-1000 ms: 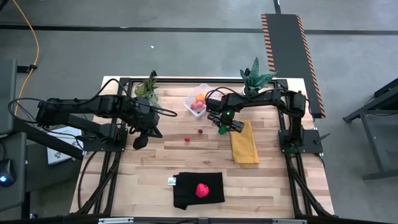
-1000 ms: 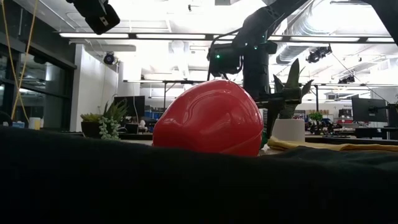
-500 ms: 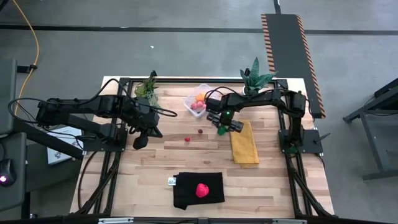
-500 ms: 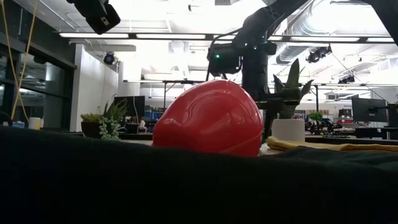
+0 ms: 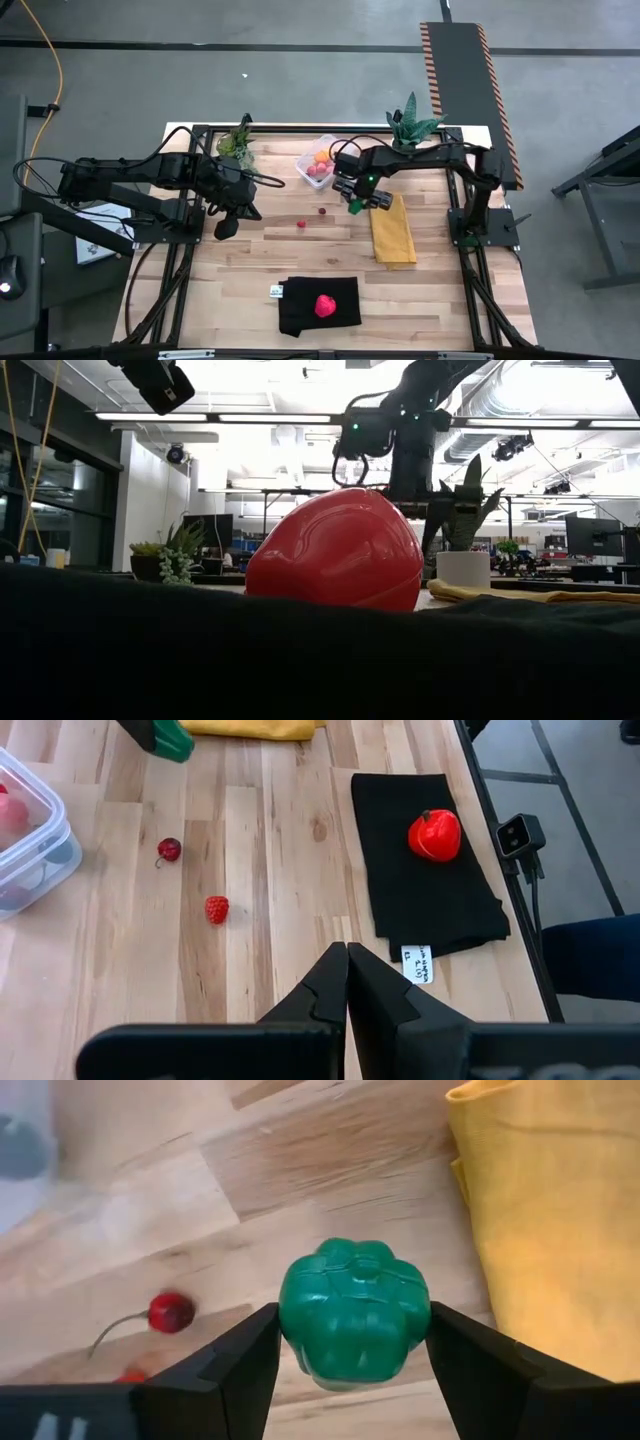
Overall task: Pick and placing Produce into tupperware
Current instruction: Put the green bell pepper into the transparent bin
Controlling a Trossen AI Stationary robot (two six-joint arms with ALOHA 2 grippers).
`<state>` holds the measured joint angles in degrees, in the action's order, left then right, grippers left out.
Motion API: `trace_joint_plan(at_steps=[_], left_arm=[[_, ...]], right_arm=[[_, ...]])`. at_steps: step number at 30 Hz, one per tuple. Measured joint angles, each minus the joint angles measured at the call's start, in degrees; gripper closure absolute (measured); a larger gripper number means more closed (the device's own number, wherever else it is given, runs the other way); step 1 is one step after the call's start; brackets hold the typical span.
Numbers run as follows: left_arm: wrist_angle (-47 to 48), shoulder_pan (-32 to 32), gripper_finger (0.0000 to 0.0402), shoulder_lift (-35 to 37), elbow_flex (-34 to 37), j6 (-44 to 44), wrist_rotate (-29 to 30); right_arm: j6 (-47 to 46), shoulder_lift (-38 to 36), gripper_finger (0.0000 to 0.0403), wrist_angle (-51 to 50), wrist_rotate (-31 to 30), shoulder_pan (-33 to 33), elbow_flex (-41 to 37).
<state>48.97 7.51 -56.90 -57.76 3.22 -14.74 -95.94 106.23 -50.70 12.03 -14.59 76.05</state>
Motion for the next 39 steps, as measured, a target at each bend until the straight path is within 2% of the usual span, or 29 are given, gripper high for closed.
trace_joint_plan(at_steps=[10, 22, 33, 39], left_arm=[[0.0, 0.0, 0.0401, 0.0, 0.0, 0.0, 0.0], [-0.1, 0.0, 0.0401, 0.0, 0.0, 0.3, 2.7], [-1.2, 0.0, 0.0401, 0.0, 0.0, 7.1, 5.4], [-2.9, 0.0, 0.0401, 0.0, 0.0, 12.4, 5.4]], right_arm=[[4.8, -3.5, 0.0179, 2.6, 0.1, 1.2, 0.1], [13.2, -5.9, 0.0179, 16.2, -0.1, 3.0, 0.1], [26.0, -6.2, 0.0179, 30.3, -0.4, 1.3, 0.1], [33.2, -6.2, 0.0179, 36.6, 2.0, -0.6, 0.1]])
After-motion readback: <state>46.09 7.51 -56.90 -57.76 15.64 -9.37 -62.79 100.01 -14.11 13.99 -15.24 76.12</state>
